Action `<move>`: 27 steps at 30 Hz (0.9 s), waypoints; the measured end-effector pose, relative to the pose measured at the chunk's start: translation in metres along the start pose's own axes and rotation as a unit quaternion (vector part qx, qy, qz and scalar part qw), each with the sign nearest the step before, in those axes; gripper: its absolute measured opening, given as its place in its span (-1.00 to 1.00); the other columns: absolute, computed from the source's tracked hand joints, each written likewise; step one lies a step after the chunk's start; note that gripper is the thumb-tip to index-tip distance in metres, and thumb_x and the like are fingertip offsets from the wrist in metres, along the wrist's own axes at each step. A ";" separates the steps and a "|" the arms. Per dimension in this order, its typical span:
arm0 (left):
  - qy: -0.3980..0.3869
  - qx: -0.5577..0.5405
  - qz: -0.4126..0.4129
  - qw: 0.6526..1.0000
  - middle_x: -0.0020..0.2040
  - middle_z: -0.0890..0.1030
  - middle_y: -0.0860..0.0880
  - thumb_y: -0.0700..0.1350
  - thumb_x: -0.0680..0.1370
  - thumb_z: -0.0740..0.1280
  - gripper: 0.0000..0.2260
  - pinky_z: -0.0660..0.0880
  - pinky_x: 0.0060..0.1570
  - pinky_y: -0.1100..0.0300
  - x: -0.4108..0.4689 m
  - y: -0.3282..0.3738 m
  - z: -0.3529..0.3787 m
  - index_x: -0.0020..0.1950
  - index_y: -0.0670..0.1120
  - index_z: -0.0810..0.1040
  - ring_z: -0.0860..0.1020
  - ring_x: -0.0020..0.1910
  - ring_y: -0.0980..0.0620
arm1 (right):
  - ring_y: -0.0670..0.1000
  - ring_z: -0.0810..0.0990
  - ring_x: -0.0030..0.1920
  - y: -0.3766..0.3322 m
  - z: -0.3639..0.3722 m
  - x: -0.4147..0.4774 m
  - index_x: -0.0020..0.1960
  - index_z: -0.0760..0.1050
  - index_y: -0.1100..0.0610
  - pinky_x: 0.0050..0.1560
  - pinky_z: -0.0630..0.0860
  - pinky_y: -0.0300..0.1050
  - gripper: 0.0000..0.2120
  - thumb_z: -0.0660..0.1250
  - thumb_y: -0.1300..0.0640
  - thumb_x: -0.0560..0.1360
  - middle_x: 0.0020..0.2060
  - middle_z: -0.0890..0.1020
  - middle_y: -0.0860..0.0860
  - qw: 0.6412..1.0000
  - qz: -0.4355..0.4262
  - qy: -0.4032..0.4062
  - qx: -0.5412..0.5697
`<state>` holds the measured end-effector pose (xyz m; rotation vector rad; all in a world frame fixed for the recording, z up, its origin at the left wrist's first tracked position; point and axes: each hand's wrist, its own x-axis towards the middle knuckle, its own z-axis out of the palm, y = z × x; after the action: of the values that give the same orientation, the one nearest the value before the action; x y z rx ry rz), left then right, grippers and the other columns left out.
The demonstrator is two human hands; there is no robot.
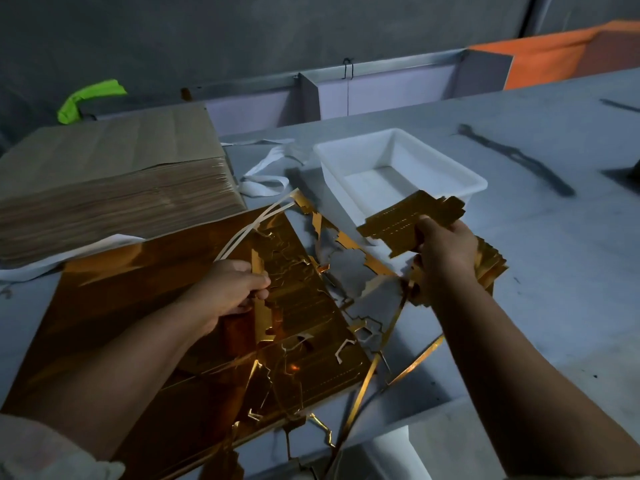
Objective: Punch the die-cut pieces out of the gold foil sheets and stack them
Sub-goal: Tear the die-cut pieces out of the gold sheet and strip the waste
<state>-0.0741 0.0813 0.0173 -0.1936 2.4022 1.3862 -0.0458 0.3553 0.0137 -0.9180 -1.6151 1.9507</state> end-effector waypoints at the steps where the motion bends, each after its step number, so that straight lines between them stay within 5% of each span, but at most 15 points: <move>1: 0.005 0.012 0.006 1.000 -0.10 0.66 -0.07 -0.16 0.59 0.33 -0.92 0.50 -0.16 0.16 0.001 0.000 0.001 0.04 -0.05 0.60 0.62 -0.09 0.01 | -0.02 0.57 -0.31 -0.002 -0.008 0.008 0.05 0.54 0.08 -0.35 0.44 -0.16 -0.91 0.31 0.10 0.58 -0.21 0.62 0.03 0.999 -0.013 0.014 -0.032; 7: 0.085 0.138 0.040 0.986 0.09 0.57 -0.02 -0.05 0.56 0.38 -0.90 0.40 -0.21 0.19 0.015 -0.003 0.001 0.06 0.03 0.58 0.53 0.02 0.03 | 0.19 0.65 -0.06 -0.007 -0.053 0.051 0.03 0.55 0.17 -0.02 0.59 0.04 -0.80 0.33 0.14 0.42 -0.10 0.65 0.15 0.961 -0.026 0.074 -0.265; 11: 0.177 0.228 0.018 0.957 0.34 0.36 -0.12 0.05 0.52 0.42 -0.62 0.37 -0.17 0.15 0.029 -0.003 -0.009 0.31 0.04 0.49 0.44 0.20 -0.11 | 0.24 0.54 0.11 -0.002 -0.064 0.060 0.30 0.41 0.24 0.06 0.46 0.04 -0.47 0.38 -0.05 0.46 0.15 0.55 0.20 0.909 -0.012 0.060 -0.412; 15: 0.227 0.256 -0.020 0.940 0.43 0.27 -0.18 0.15 0.46 0.45 -0.35 0.43 0.09 -0.07 0.038 -0.009 -0.024 0.48 0.02 0.33 0.35 0.36 -0.21 | 0.27 0.39 0.29 -0.004 -0.059 0.034 0.39 0.25 0.12 0.07 0.41 0.14 -0.37 0.37 -0.16 0.47 0.25 0.40 0.21 0.835 -0.198 0.123 -0.498; 18: 0.196 0.272 -0.077 0.939 0.51 0.20 -0.20 0.32 0.44 0.38 -0.20 0.35 0.29 -0.20 0.039 -0.012 -0.031 0.55 0.00 0.19 0.24 0.46 -0.26 | 0.20 0.45 0.25 -0.005 -0.031 0.013 0.42 0.32 0.10 0.08 0.47 0.08 -0.31 0.26 -0.35 0.48 0.22 0.50 0.17 0.783 -0.264 -0.046 -0.561; 21: 0.128 0.268 -0.107 0.949 0.55 0.18 -0.20 0.46 0.41 0.27 -0.10 0.34 0.33 -0.21 0.034 -0.012 -0.030 0.58 -0.02 0.13 0.24 0.48 -0.27 | 0.17 0.51 0.25 0.005 0.005 -0.002 0.52 0.18 0.06 0.18 0.53 0.10 -0.08 0.19 -0.52 0.38 0.27 0.53 0.16 0.743 -0.169 -0.240 -0.602; 25: 0.069 0.296 -0.077 0.950 0.52 0.23 -0.18 0.51 0.35 0.24 -0.05 0.39 0.28 -0.20 0.022 -0.003 -0.018 0.57 -0.03 0.17 0.29 0.44 -0.25 | 0.21 0.44 0.27 0.027 0.028 -0.009 0.51 0.15 0.07 0.21 0.44 0.09 -0.01 0.32 -0.50 0.32 0.29 0.49 0.18 0.643 -0.180 -0.281 -0.689; 27: 0.054 0.310 -0.067 0.947 0.55 0.19 -0.17 0.51 0.34 0.26 -0.02 0.38 0.30 -0.20 0.018 0.002 -0.009 0.58 -0.01 0.11 0.26 0.47 -0.24 | 0.22 0.42 0.29 0.032 0.032 -0.010 0.48 0.19 0.11 0.21 0.43 0.08 -0.06 0.38 -0.43 0.34 0.29 0.47 0.20 0.636 -0.200 -0.273 -0.694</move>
<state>-0.0935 0.0758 0.0165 -0.2617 2.7205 0.5232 -0.0597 0.3195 -0.0122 -0.1880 -3.3379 0.3018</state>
